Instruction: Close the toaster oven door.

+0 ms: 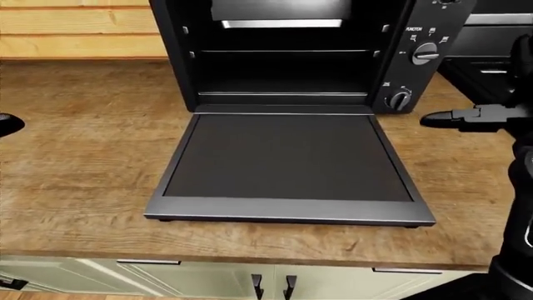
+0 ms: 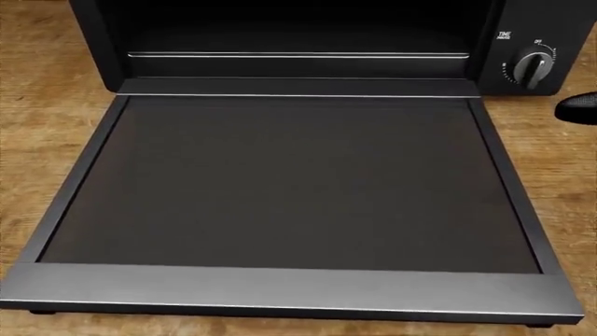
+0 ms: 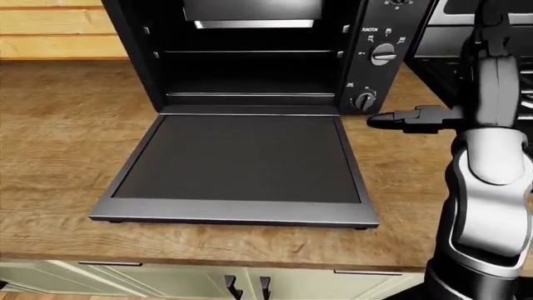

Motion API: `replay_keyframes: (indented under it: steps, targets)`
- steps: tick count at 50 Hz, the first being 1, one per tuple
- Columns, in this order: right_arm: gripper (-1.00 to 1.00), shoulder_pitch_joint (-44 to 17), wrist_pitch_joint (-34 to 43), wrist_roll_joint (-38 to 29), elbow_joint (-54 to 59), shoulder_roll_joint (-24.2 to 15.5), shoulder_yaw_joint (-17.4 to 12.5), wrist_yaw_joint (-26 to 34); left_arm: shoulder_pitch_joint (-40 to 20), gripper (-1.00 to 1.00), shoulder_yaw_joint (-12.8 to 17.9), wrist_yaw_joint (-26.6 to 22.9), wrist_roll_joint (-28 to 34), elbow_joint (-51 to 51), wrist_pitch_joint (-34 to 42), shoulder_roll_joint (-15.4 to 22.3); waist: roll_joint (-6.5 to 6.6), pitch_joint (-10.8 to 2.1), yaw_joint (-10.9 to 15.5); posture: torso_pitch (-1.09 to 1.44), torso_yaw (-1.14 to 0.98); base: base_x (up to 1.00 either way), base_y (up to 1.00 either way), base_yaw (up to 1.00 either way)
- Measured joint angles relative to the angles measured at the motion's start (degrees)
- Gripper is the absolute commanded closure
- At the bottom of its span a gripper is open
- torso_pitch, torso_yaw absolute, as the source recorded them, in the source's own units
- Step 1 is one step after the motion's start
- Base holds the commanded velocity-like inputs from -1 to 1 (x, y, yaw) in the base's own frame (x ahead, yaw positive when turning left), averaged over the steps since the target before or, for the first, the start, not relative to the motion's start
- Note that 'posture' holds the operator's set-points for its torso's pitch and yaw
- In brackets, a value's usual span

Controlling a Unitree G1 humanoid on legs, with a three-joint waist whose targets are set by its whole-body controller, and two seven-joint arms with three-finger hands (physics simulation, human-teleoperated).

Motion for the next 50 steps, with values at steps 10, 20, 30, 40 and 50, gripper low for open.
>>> replay_keyframes:
  steps: [10,20,30,40,50]
  targets:
    - [-1.0,2.59,-4.12,-1.97,2.28,0.98,-0.62,1.98,-0.11,-1.0,0.02,0.04,-0.02,0.32,-0.13,0.29,0.12,-0.05,-0.06,0.0,0.0,0.0,0.0,0.0]
    - [-1.0,4.67,-7.17,-4.89,2.75,1.64,-0.56,5.9,0.08,-1.0,0.14,-0.2,0.16,0.63,-0.3,0.27,0.17,-0.11,-0.1,0.0,0.0,0.0,0.0,0.0]
    - [-1.0,5.09,-7.87,-6.3,3.02,1.85,-0.97,7.86,0.15,-1.0,0.3,-0.31,0.16,0.63,-0.24,0.31,0.16,-0.21,-0.04,0.0,0.0,0.0,0.0,0.0]
    - [-1.0,5.57,-8.84,-7.2,3.67,1.39,-1.4,9.24,-0.16,-1.0,0.13,-0.03,0.03,0.71,-0.14,0.6,0.07,-0.33,-0.01,0.0,0.0,0.0,0.0,0.0]
    - [-1.0,6.85,-11.24,-8.7,5.82,1.98,-1.37,9.86,-0.28,-1.0,-0.06,0.08,-0.24,0.47,0.0,0.72,0.08,-0.39,-0.05,0.0,0.0,0.0,0.0,0.0]
